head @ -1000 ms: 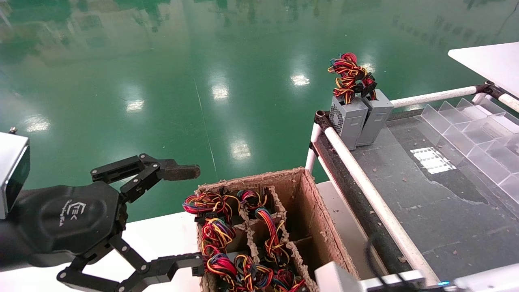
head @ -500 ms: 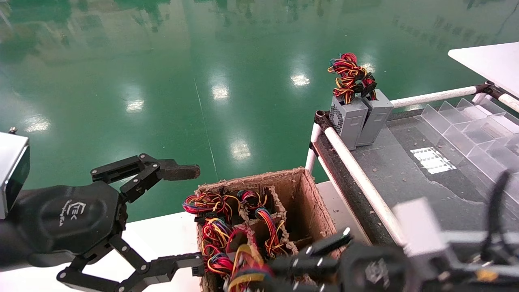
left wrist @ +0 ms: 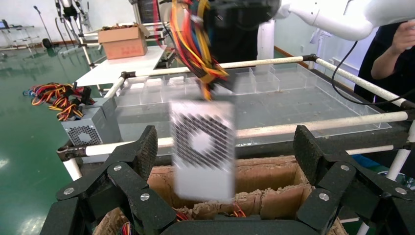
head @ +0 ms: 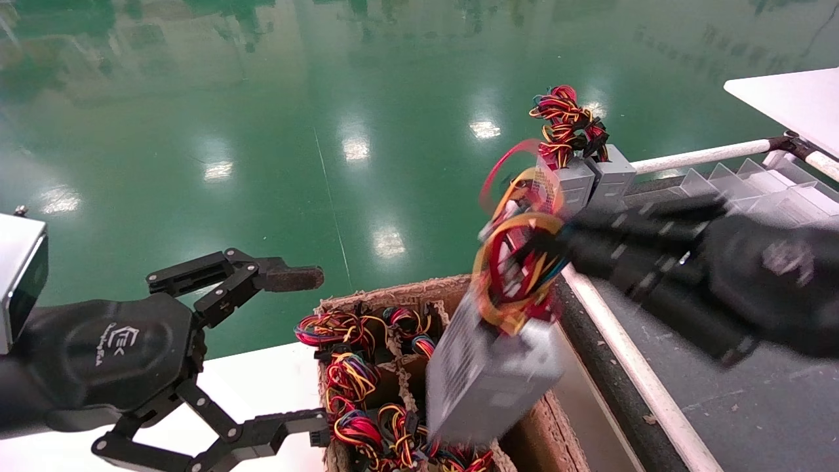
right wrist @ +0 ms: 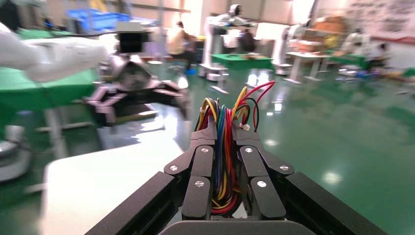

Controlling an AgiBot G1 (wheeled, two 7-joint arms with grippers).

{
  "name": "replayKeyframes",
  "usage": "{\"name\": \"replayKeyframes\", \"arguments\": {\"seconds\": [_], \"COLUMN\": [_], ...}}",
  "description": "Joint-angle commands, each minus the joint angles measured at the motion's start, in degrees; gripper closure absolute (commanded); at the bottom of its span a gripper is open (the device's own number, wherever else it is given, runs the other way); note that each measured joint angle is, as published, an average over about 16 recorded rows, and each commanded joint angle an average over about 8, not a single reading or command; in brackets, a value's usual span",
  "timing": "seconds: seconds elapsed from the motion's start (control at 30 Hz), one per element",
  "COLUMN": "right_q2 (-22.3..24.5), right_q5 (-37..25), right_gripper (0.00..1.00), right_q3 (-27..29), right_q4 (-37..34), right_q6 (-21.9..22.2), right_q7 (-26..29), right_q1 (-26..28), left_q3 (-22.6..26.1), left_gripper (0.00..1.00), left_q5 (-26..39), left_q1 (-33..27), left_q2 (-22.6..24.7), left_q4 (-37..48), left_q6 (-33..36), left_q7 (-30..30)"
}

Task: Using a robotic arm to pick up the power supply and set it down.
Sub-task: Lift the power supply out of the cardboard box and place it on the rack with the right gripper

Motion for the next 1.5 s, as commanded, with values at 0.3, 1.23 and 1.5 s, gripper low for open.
{"name": "replayKeyframes", "arguments": {"seconds": [0.3, 1.23, 1.5], "right_q2": [4.3, 8.4, 3.6], "right_q5": [-4.5, -11.0, -17.0], "right_gripper": [1.00, 1.00, 1.00], "right_q3": [1.6, 0.1, -3.5], "right_q4": [-10.6, -33.1, -36.1], "right_q6": [0.0, -4.2, -4.0], "right_q7": [-5.0, -12.3, -12.3], "right_q1": [5.2, 5.5, 12.9], "left_q3": [0.0, 0.1, 0.1], "left_gripper": [0.00, 0.00, 0.00], "left_q5": [0.0, -0.1, -0.1], "left_q1": [0.0, 0.0, 0.0], "left_q2": [0.0, 0.0, 0.0], "left_q4": [0.0, 0.0, 0.0], "left_q6": [0.0, 0.0, 0.0], "left_q7": [0.0, 0.0, 0.1]}}
